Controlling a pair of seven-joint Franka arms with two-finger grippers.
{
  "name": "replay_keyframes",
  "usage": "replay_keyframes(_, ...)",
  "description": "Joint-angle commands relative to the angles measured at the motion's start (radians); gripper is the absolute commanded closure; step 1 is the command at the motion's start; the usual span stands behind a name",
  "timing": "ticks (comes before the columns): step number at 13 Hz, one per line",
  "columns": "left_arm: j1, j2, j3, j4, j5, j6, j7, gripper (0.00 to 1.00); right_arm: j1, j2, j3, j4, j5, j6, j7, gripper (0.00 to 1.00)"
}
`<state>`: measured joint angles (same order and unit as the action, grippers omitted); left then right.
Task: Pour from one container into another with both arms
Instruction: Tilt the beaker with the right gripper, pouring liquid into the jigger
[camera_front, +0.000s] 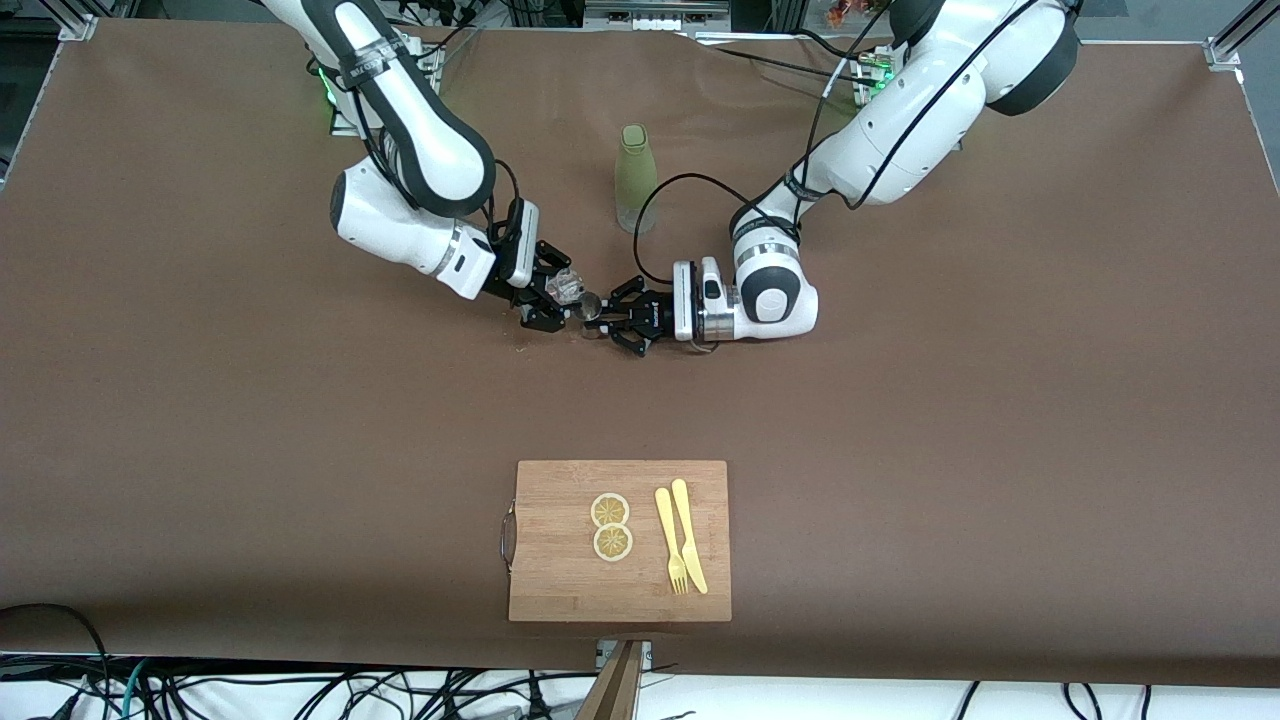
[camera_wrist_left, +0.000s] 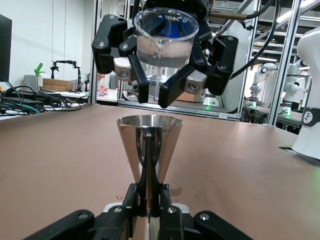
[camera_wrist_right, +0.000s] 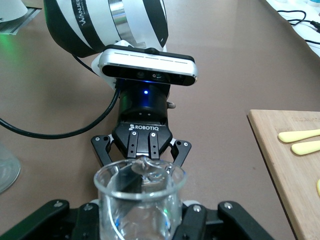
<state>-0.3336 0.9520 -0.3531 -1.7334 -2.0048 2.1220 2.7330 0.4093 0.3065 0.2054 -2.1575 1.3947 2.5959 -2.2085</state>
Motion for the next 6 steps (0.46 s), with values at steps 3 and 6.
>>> replay_keyframes(3,-0.012,0.014,-0.001,0.018,-0.051,0.007,0.103,1.00,0.011,0.009,-0.003,0.021,-0.023,0.020,0.026,0.80)
replay_keyframes(6,-0.012,0.014,-0.001,0.018,-0.052,0.007,0.102,1.00,0.011,0.009,-0.003,0.022,-0.033,0.020,0.026,0.80)
